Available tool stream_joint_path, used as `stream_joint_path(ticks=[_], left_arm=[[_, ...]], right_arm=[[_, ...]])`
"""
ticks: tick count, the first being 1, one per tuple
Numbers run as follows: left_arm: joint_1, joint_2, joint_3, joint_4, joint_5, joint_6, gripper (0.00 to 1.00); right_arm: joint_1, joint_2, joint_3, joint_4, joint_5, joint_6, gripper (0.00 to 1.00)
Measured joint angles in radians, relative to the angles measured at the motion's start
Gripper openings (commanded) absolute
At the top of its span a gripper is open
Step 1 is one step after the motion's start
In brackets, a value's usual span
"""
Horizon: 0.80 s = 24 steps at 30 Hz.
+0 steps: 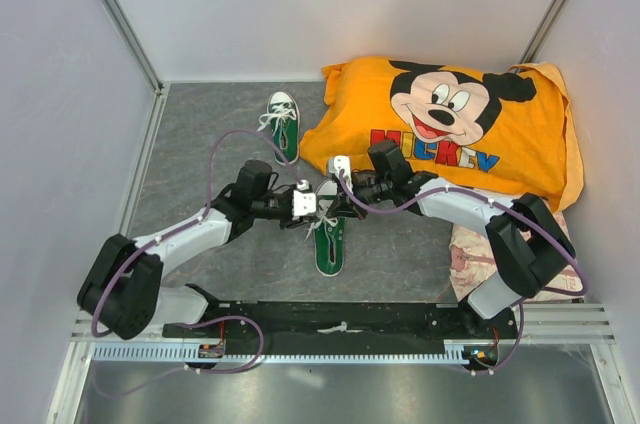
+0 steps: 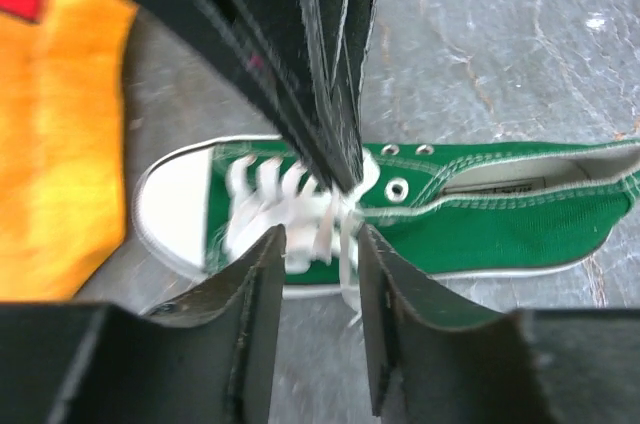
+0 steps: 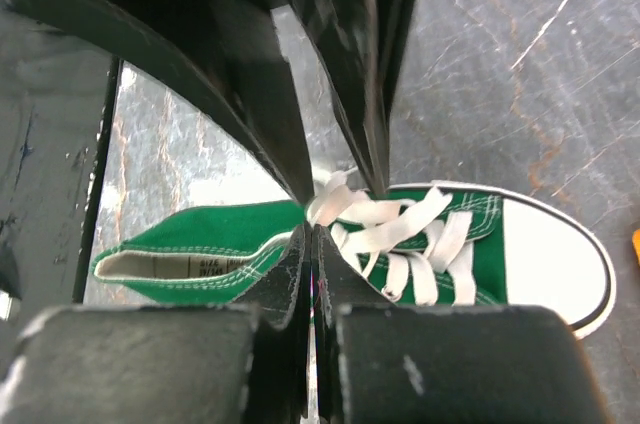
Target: Tie the shoes
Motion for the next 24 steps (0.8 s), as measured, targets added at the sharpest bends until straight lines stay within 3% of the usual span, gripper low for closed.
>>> stream_joint_path(ticks=[5, 18, 21, 24], left_arm=[[0.017, -0.089, -0.057, 0.043, 0.023, -0.024, 0.44], [0.016, -0.022, -0.058, 0.121, 0.064, -0.1, 0.38], [0.016, -0.011, -0.056, 0.121, 0.08, -0.104, 0.34], [0.016, -0.006, -0.055, 0.122, 0.083, -0.106, 0.21]], right_arm=[[0.0, -0.005, -0.024, 0.061, 0.005, 0.045, 0.0], [0.0, -0.023, -0.058, 0.121, 0.014, 0.111, 0.0], [0.0, -0.023, -0.058, 0.131, 0.02, 0.118, 0.0], [0.0, -0.027, -0.062, 0.137, 0.021, 0.122, 0.0]])
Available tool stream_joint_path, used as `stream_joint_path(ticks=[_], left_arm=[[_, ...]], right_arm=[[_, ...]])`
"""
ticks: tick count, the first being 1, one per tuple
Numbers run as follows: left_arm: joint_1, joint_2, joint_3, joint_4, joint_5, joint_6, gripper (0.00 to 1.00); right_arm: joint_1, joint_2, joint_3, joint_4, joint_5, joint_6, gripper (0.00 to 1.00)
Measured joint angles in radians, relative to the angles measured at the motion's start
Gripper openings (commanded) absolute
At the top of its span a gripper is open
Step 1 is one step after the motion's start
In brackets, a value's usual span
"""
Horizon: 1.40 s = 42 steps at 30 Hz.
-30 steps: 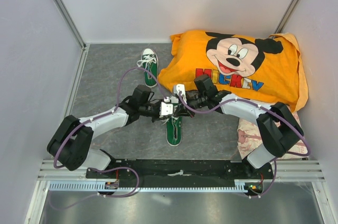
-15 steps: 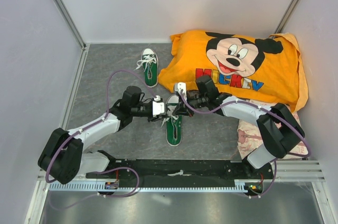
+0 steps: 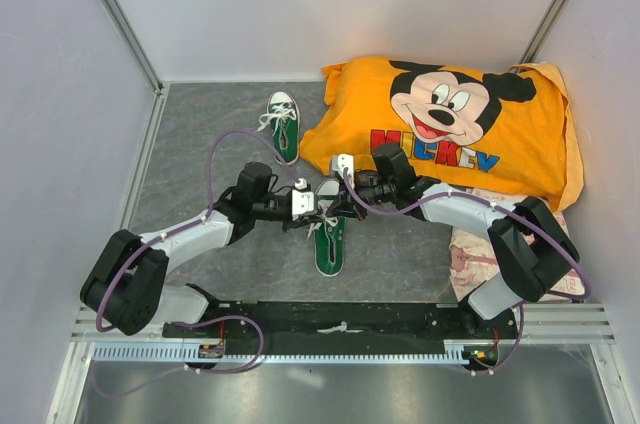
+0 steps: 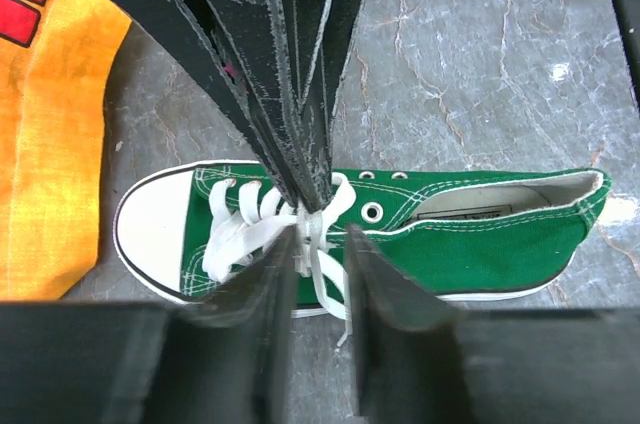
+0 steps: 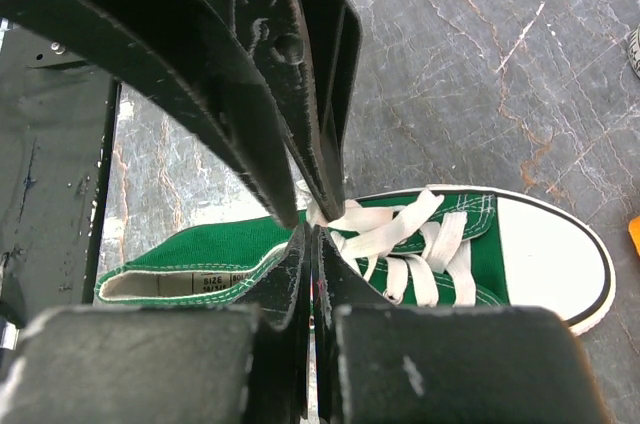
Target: Tie the shoes
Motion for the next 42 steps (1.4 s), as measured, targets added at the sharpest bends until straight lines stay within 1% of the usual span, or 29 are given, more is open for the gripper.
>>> stream_joint_path(ticks=[1, 3, 5, 8, 9, 10, 11, 15, 23, 29, 34, 42], left_arm=[[0.0, 0.0, 0.0, 0.002, 0.001, -0.001, 0.15], [0.0, 0.002, 0.002, 0.004, 0.001, -0.006, 0.12], [0.0, 0.002, 0.002, 0.006, 0.001, -0.008, 0.05], [0.0, 0.002, 0.002, 0.006, 0.0, -0.009, 0.01], [0.0, 0.002, 0.003, 0.006, 0.0, -0.009, 0.01], [0.0, 0.002, 0.003, 0.005, -0.001, -0.008, 0.02], [0.0, 0.002, 0.003, 0.005, -0.001, -0.008, 0.01], [0.0, 0.003, 0.011, -0.005, 0.0, -0.007, 0.01], [0.0, 0.014, 0.026, -0.029, 0.0, 0.017, 0.02], [0.0, 0.037, 0.04, -0.043, 0.0, 0.031, 0.02], [0.0, 0.049, 0.055, -0.061, -0.001, 0.049, 0.02], [0.0, 0.052, 0.067, -0.085, -0.003, 0.071, 0.02]], right_arm=[[0.0, 0.0, -0.001, 0.0, 0.0, 0.0, 0.0], [0.0, 0.0, -0.002, 0.0, 0.003, 0.002, 0.0], [0.0, -0.001, -0.004, 0.0, 0.003, 0.002, 0.0], [0.0, -0.001, -0.005, 0.0, 0.003, 0.004, 0.0], [0.0, -0.001, -0.005, -0.001, 0.003, 0.005, 0.04], [0.0, -0.001, -0.005, -0.002, 0.003, 0.009, 0.12], [0.0, -0.001, -0.005, -0.004, 0.003, 0.012, 0.28], [-0.003, -0.001, 0.003, -0.037, 0.013, 0.048, 0.37], [-0.062, 0.0, 0.084, -0.172, 0.055, 0.186, 0.32], [-0.069, 0.042, 0.121, -0.234, 0.079, 0.267, 0.33], [-0.06, 0.101, 0.128, -0.267, 0.105, 0.292, 0.36], [-0.04, 0.137, 0.14, -0.286, 0.122, 0.303, 0.34]])
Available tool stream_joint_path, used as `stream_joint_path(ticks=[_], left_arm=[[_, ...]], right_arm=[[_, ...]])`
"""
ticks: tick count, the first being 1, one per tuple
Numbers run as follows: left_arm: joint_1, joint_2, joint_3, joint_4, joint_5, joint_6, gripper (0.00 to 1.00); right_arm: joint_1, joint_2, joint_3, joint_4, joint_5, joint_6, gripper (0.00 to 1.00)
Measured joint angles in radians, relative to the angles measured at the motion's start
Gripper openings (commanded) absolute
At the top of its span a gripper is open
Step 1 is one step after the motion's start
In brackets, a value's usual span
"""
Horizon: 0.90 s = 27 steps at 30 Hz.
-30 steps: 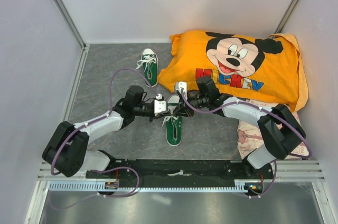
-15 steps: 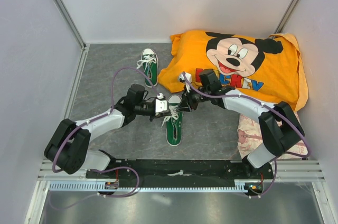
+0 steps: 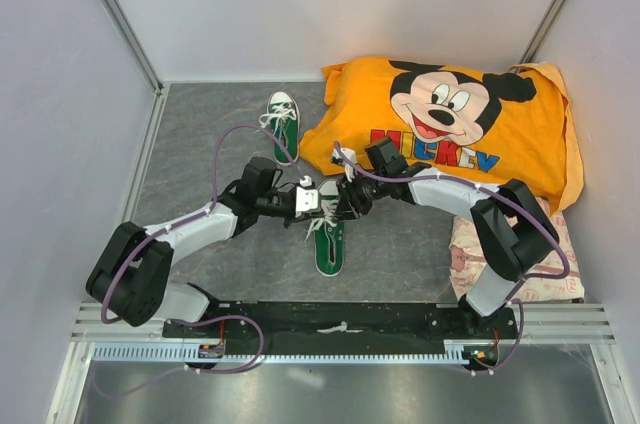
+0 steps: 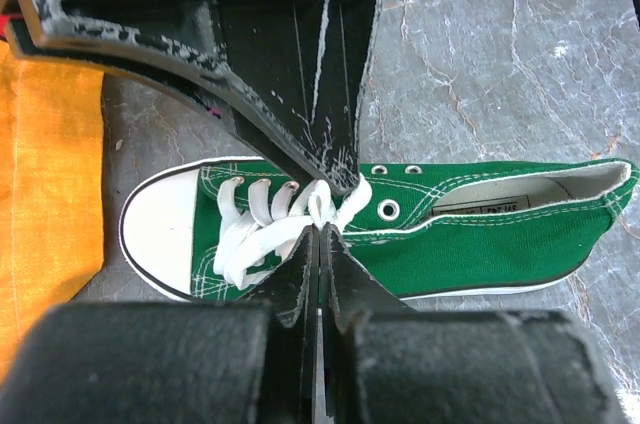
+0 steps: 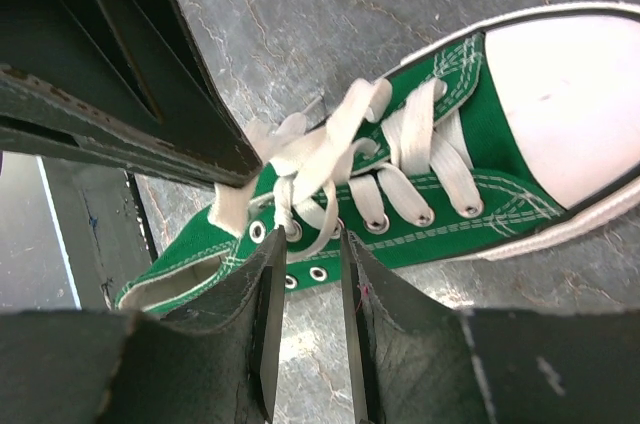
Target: Tie the shoes
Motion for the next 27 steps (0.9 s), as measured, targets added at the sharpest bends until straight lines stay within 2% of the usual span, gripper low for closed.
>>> stream_joint_path(ticks=[3, 6, 7, 27], left_arm=[[0.0, 0.003, 0.004, -0.004, -0.001, 0.006, 0.02], [0.0, 0.007, 0.009, -0.02, -0.002, 0.013, 0.02], [0.0, 0.008, 0.01, -0.024, -0.003, 0.015, 0.02], [-0.029, 0.055, 0.09, -0.169, -0.083, 0.027, 0.02]], right_arm=[[0.007, 0.009, 0.009, 0.001, 0.005, 0.003, 0.24], [0.011, 0.015, 0.011, 0.0, 0.014, 0.003, 0.01], [0.011, 0.015, 0.011, 0.0, 0.016, 0.005, 0.0], [0.008, -0.057, 0.008, 0.08, 0.026, 0.097, 0.0]])
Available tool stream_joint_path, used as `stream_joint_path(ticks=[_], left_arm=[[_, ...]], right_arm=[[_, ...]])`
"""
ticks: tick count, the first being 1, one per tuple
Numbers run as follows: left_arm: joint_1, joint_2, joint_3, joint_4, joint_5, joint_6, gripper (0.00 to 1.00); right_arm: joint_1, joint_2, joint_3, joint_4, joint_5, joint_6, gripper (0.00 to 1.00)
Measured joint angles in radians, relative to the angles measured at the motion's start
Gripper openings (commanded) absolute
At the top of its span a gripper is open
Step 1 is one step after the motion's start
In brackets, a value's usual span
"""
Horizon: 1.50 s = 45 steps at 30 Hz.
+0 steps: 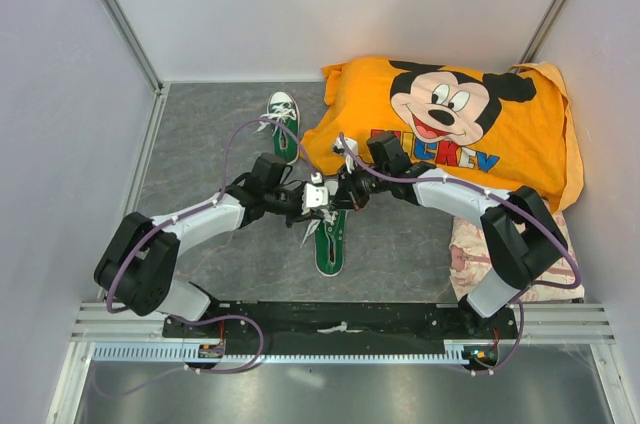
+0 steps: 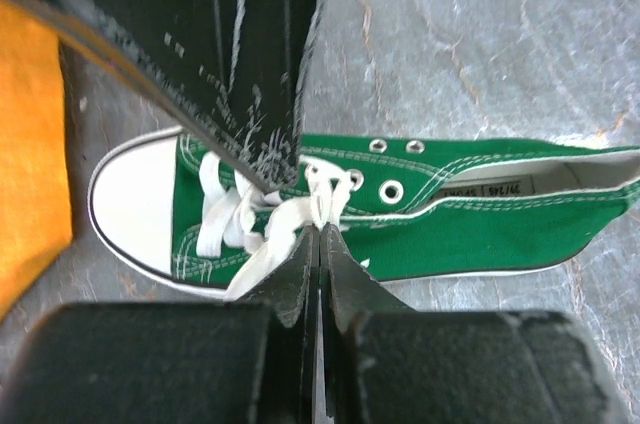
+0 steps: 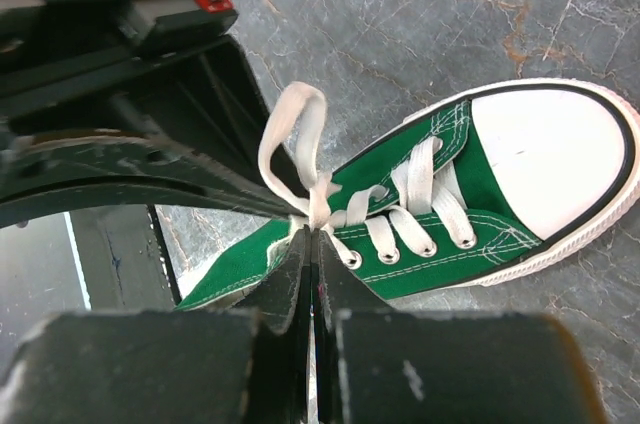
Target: Tie the shoes
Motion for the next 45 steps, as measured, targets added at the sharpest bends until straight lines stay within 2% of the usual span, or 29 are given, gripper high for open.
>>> stream_joint_path(ticks=[9, 21, 33, 42, 43, 45], left_arm=[[-0.002, 0.042, 0.06, -0.061, -0.053, -0.023, 0.01], [-0.046, 0.048, 0.117, -0.115, -0.059, -0.138, 0.02], [-0.05, 0.099, 0.129, -0.103, -0.096, -0.288, 0.01], [-0.048, 0.099, 0.113, -0.028, -0.107, -0.37, 0.01], [-0.048, 0.099, 0.111, -0.024, -0.107, -0.378, 0.02], [-0.048, 0.099, 0.108, -0.017, -0.107, -0.388, 0.02]], right_arm=[[0.0, -0.002, -0.018, 0.006, 0.0, 0.008, 0.0], [0.0, -0.002, -0.024, 0.029, 0.0, 0.025, 0.0], [-0.001, -0.002, -0.029, 0.034, -0.001, 0.033, 0.0], [-0.006, -0.001, -0.029, 0.04, -0.011, 0.052, 0.0], [-0.006, -0.001, -0.029, 0.04, -0.011, 0.054, 0.01], [-0.006, -0.001, -0.029, 0.04, -0.011, 0.056, 0.15]])
